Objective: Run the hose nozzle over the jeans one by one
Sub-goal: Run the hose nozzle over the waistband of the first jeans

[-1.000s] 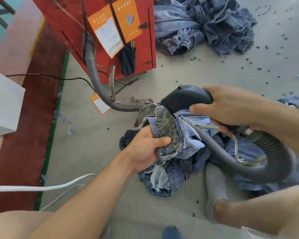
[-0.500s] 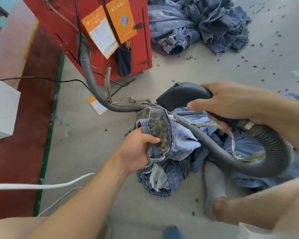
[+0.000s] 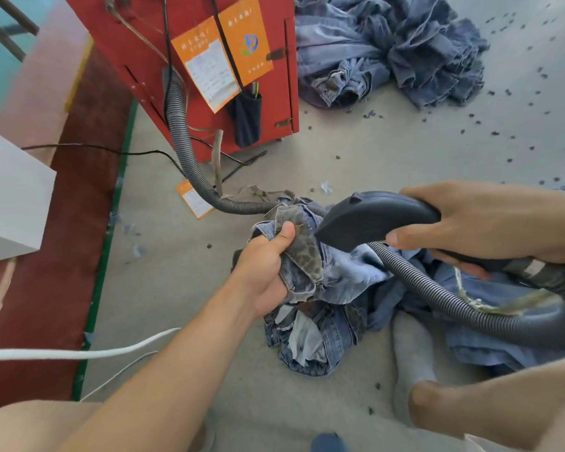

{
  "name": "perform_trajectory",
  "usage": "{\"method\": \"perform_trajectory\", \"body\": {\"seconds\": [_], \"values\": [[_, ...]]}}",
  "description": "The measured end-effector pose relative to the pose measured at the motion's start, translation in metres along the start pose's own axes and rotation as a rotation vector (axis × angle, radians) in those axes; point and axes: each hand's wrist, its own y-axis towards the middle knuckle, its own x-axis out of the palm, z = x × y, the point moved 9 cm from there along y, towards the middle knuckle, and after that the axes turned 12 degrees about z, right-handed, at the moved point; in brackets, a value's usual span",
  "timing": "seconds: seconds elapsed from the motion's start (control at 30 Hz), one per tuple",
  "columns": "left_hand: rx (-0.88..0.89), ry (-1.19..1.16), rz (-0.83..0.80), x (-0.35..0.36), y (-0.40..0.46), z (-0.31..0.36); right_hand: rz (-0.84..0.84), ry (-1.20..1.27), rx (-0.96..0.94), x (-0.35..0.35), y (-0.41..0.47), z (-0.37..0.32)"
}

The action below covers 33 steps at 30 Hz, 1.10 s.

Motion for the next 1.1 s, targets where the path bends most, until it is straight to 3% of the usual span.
{"method": "perform_trajectory", "body": {"seconds": [0.1, 0.33, 0.57, 0.77, 0.93, 1.1], "values": [[-0.023, -0.009, -0.117, 0.010, -0.006, -0.002, -0.019, -0.130, -0.009, 0.007, -0.001, -0.005], [-0.056, 0.003, -0.225, 0.017, -0.010, -0.013, 0.216, -0.150, -0.013, -0.011, 0.022, -0.012], [-0.099, 0.018, -0.252, 0.012, -0.008, -0.011, -0.016, -0.183, -0.076, -0.006, 0.006, -0.005], [-0.144, 0.138, -0.267, 0.011, -0.013, -0.024, 0.209, -0.269, -0.140, -0.012, 0.033, -0.015], [-0.096, 0.153, -0.176, 0.006, -0.006, -0.016, 0.055, -0.213, -0.158, -0.025, 0.015, 0.006], [-0.099, 0.166, -0.204, 0.008, -0.007, -0.015, 0.033, -0.259, -0.268, -0.011, 0.008, -0.001]]}}
